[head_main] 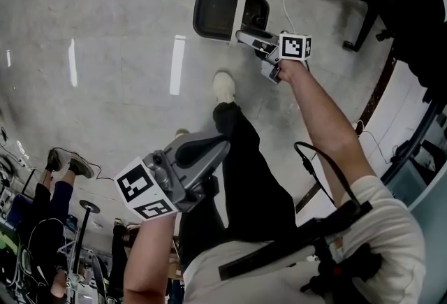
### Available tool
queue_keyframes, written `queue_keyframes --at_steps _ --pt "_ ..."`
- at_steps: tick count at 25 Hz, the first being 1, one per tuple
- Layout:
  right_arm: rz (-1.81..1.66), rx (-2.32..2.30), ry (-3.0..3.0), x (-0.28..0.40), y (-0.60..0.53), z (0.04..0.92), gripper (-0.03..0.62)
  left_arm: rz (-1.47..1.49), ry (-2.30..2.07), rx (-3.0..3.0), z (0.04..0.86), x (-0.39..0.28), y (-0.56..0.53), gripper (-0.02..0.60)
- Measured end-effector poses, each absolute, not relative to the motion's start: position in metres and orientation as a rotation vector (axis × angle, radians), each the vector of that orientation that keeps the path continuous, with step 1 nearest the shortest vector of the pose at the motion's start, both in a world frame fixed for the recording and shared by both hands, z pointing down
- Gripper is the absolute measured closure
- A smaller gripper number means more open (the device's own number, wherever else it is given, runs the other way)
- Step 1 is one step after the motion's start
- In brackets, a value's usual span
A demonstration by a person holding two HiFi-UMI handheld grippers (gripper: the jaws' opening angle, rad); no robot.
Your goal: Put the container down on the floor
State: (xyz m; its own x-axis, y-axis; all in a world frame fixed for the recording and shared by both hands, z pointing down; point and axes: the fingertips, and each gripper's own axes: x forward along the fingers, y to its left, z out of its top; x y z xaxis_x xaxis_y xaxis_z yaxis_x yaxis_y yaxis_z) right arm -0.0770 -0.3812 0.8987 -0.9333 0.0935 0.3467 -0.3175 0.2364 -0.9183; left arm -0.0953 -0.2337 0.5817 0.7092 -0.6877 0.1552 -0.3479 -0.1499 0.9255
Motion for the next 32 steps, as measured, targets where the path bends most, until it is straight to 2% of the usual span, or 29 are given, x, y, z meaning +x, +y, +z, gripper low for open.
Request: queue_keyframes --at_steps 7,12,13,15,17,32 --pt "1.747 0.345 -2.185 -0.035 -0.363 0.870 0.361 -0.328 -0.786 1.805 0.560 -0.095 -0.219 0.572" --pt "1.743 0.420 -2.184 -0.003 -0.325 0.819 0.369 -0.311 -0.755 1.872 0.518 -0.093 -0.196 0.572" --pt "1.749 0.437 -2.185 0.002 -0.315 0.806 0.407 -0.305 -0.746 1.890 0.508 -0.091 -0.188 0.572" --pt "1.726 0.466 -2.210 0.010 -0.293 0.776 0.530 -0.292 -0.733 1.927 0.489 -0.089 -0.170 0.572" --pt "1.674 0.463 -2.259 0.016 -0.266 0.742 0.568 -0.285 -0.725 1.961 0.468 -0.084 -0.144 0.572" --pt "1.312 0.330 -2.527 -0.011 -0.042 0.468 0.577 -0.149 -0.732 2.162 0.335 -0.107 0.027 0.572"
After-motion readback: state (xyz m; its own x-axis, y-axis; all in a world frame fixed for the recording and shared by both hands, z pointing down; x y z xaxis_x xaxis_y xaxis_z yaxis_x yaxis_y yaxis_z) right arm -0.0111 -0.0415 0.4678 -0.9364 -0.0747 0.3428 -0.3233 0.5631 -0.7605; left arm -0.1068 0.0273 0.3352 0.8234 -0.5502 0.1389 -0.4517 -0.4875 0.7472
